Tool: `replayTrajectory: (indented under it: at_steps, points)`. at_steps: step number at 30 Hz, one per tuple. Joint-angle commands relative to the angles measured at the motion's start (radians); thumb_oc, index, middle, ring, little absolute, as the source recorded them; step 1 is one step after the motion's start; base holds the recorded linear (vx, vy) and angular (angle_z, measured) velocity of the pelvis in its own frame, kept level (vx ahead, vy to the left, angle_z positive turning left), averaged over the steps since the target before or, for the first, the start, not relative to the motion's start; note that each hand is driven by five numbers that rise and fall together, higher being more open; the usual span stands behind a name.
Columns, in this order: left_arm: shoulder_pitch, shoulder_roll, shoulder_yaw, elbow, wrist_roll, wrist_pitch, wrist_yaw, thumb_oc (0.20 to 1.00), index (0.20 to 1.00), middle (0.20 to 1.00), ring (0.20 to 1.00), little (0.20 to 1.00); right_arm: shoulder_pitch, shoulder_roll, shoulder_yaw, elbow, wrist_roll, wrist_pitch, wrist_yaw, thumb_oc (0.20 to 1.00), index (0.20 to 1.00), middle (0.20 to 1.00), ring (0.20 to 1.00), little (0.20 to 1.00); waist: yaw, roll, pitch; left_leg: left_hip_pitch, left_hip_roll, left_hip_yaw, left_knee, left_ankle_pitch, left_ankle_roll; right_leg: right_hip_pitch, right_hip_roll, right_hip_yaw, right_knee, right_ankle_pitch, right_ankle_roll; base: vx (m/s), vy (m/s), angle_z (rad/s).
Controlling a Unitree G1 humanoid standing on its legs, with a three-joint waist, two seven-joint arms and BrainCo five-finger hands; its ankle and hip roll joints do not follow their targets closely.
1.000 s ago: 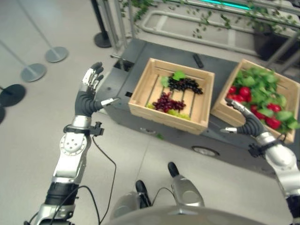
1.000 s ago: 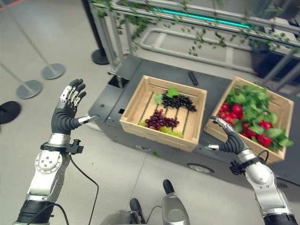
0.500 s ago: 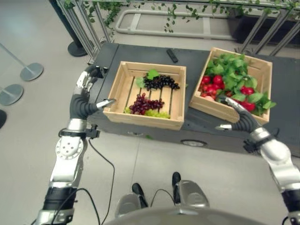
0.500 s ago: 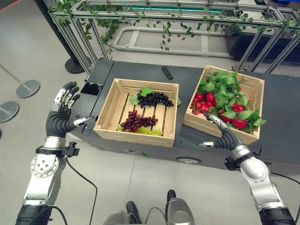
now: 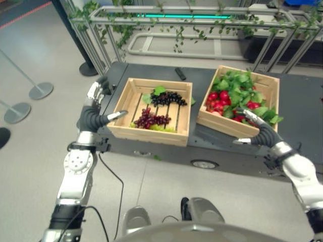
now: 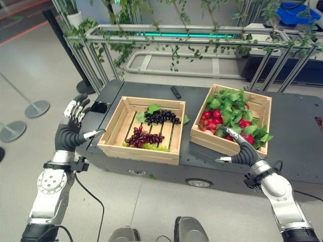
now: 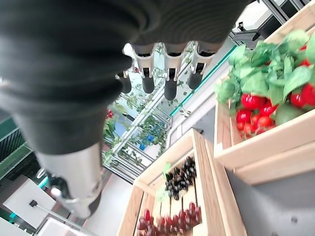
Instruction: Pick up the fruits from the basket on one side to the basket on the other side
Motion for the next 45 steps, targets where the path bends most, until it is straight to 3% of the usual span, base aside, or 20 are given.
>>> replayTrajectory:
  at_steps: [1, 2, 3, 7, 16, 21, 40, 45]
  points:
    - [-0.007, 0.020, 0.009, -0.029, 0.007, -0.038, 0.017, 1.000, 1.000, 1.000, 1.000, 1.000, -0.058, -0.017, -0.002, -0.028, 0.038, -0.047, -0.018, 1.000, 1.000, 1.000, 1.000, 1.000, 0.014, -0.010, -0.003, -0.077, -0.011, -0.052, -0.044, 0.074, 0.038, 0.100, 0.020, 0.015, -0.163, 0.071, 0.106, 0.05, 0.064, -0.16]
    - [-0.013, 0.028, 0.008, -0.024, 0.005, -0.043, 0.024, 1.000, 1.000, 1.000, 1.000, 1.000, -0.071, -0.025, 0.007, -0.021, 0.032, -0.047, -0.031, 1.000, 1.000, 1.000, 1.000, 1.000, 0.026, -0.008, 0.002, -0.105, -0.025, -0.138, -0.075, 0.110, 0.021, 0.099, 0.022, 0.038, -0.155, 0.066, 0.111, 0.03, 0.036, -0.20]
    - [-0.013, 0.028, 0.008, -0.024, 0.005, -0.043, 0.024, 1.000, 1.000, 1.000, 1.000, 1.000, -0.071, -0.025, 0.007, -0.021, 0.032, -0.047, -0.031, 1.000, 1.000, 1.000, 1.000, 1.000, 0.026, -0.008, 0.002, -0.105, -0.025, -0.138, -0.075, 0.110, 0.021, 0.099, 0.022, 0.038, -0.155, 0.066, 0.111, 0.07, 0.097, -0.44]
    - [-0.033, 0.044, 0.002, -0.017, 0.007, -0.049, 0.021, 1.000, 1.000, 1.000, 1.000, 1.000, -0.072, -0.029, 0.011, -0.005, 0.025, -0.047, -0.018, 1.000, 1.000, 1.000, 1.000, 1.000, 0.000, 0.008, -0.027, -0.012, -0.016, -0.102, -0.178, 0.093, 0.021, 0.072, 0.014, 0.040, -0.125, 0.054, 0.117, 0.07, 0.124, -0.41]
    - [-0.043, 0.055, 0.007, -0.004, 0.025, -0.046, 0.043, 1.000, 1.000, 1.000, 1.000, 1.000, -0.048, -0.007, 0.017, 0.004, 0.017, -0.037, -0.008, 1.000, 1.000, 1.000, 1.000, 1.000, -0.014, -0.017, -0.057, 0.037, -0.032, -0.053, -0.204, 0.065, 0.041, 0.071, -0.014, 0.058, -0.130, 0.065, 0.140, 0.04, 0.088, -0.08]
    - [-0.032, 0.050, 0.010, -0.003, 0.030, -0.044, 0.047, 1.000, 1.000, 1.000, 1.000, 1.000, -0.022, 0.008, 0.013, 0.001, 0.005, -0.033, -0.003, 1.000, 1.000, 1.000, 1.000, 1.000, -0.030, -0.022, -0.077, 0.084, -0.041, -0.020, -0.283, 0.072, 0.050, 0.076, -0.032, 0.067, -0.159, 0.082, 0.162, 0.01, 0.098, -0.06]
    - [0.014, 0.042, 0.026, -0.002, 0.023, -0.044, 0.032, 1.000, 1.000, 1.000, 1.000, 1.000, 0.019, 0.028, -0.002, -0.006, -0.005, -0.039, 0.001, 1.000, 1.000, 1.000, 1.000, 1.000, -0.031, -0.047, -0.090, 0.083, -0.064, 0.011, -0.281, 0.046, 0.072, 0.074, -0.060, 0.089, -0.205, 0.114, 0.186, 0.00, 0.021, -0.05]
    - [0.020, 0.052, 0.025, 0.009, 0.010, -0.045, 0.023, 1.000, 1.000, 1.000, 1.000, 1.000, 0.010, 0.034, 0.001, 0.006, -0.005, -0.045, -0.008, 1.000, 1.000, 1.000, 1.000, 1.000, -0.020, -0.061, -0.079, 0.043, -0.069, 0.015, -0.198, 0.006, 0.081, 0.062, -0.074, 0.095, -0.204, 0.127, 0.197, 0.00, 0.031, -0.07]
